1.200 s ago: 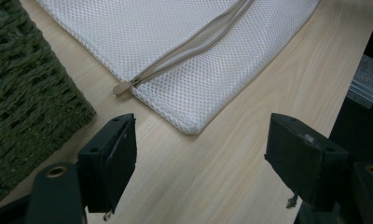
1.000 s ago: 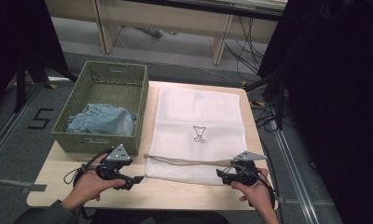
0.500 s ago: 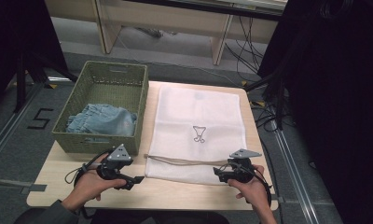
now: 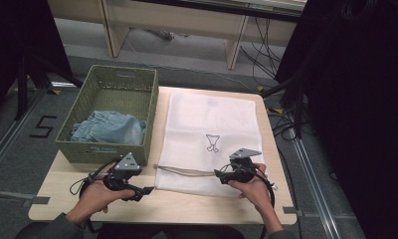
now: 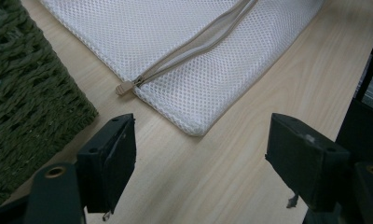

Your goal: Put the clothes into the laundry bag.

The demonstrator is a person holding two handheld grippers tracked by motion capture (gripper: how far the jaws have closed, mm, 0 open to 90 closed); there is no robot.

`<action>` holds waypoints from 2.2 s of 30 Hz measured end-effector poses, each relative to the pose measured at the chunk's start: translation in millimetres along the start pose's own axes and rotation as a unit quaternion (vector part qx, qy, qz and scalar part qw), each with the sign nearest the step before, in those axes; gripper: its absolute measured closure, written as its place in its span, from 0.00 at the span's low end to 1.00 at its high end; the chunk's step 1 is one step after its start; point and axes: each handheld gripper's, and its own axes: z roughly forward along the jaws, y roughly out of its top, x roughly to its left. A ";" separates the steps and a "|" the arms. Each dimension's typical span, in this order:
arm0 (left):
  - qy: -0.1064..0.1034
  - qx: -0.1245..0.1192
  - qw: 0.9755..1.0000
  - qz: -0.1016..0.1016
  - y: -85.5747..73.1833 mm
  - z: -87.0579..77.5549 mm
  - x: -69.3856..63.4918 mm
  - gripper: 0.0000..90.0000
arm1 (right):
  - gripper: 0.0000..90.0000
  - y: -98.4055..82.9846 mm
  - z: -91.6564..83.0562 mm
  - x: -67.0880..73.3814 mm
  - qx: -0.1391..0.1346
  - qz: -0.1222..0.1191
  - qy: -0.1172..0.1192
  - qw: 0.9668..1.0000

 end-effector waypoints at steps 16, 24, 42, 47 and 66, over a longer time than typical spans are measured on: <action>-0.001 0.000 1.000 0.000 0.2 -0.2 0.0 0.26 | 0.30 12.3 45.9 5.6 0.057 -0.015 0.006 0.998; -0.001 0.000 1.000 0.000 0.1 -0.2 -0.2 0.26 | 0.30 8.2 46.9 -4.5 0.054 0.007 0.017 0.998; 0.002 0.000 1.000 0.009 1.1 -0.9 1.3 0.26 | 0.94 13.5 46.6 -2.8 0.047 -0.045 -0.002 0.998; 0.009 -0.011 1.000 0.007 2.2 -3.8 2.6 0.26 | 0.96 21.0 41.4 -4.2 0.031 -0.071 -0.025 0.997; 0.105 -0.098 0.989 -0.031 34.6 -64.6 55.5 0.23 | 0.96 58.1 4.7 -8.9 -0.045 -0.063 -0.046 0.996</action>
